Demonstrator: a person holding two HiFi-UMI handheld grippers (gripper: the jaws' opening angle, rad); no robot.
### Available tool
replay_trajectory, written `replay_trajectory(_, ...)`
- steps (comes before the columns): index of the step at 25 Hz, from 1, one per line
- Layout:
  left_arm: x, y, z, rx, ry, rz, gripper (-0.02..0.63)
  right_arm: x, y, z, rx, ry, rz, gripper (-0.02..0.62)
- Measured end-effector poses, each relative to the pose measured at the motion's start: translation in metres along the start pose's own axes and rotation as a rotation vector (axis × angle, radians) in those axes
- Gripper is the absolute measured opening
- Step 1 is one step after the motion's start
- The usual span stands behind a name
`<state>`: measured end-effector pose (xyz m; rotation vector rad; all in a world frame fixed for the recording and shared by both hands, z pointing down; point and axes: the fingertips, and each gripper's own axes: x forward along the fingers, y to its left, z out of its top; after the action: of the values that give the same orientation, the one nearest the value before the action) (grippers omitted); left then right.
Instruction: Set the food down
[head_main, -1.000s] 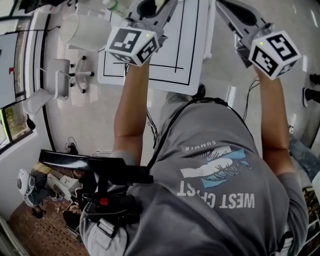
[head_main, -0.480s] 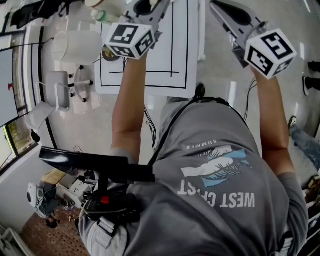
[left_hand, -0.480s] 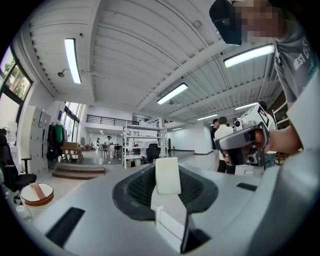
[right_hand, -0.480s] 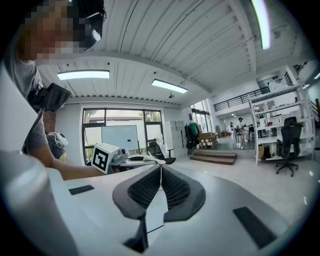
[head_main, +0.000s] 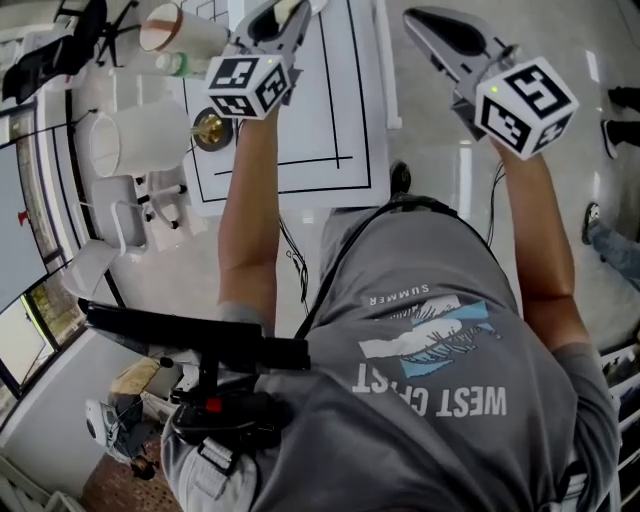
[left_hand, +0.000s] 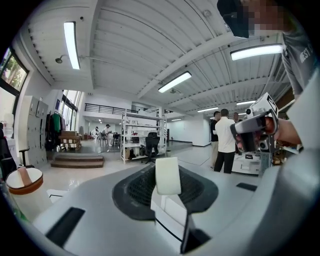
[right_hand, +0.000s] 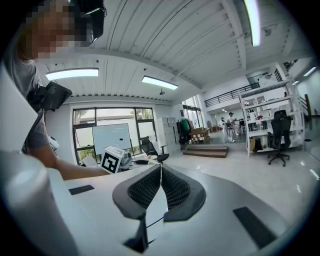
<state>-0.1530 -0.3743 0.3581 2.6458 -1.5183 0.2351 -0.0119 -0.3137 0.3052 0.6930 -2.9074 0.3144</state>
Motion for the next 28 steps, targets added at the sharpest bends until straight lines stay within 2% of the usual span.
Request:
replay_trajectory(4,0.013,0.017,-0.012,0.003,0.03,-0.004,0.106,0.009,-0.007,-0.001,0.012,-0.011,-0.009,0.009)
replay_trajectory(14,0.049,0.053,-0.055,-0.011,0.103,-0.025,0.106,0.022,-0.024,-0.015,0.036,0.043,-0.07,0.009)
replay_trajectory(28,0.103,0.1,-0.11,0.072,0.232,-0.055,0.106,0.03,-0.031,-0.046,0.072,0.123,-0.138,0.009)
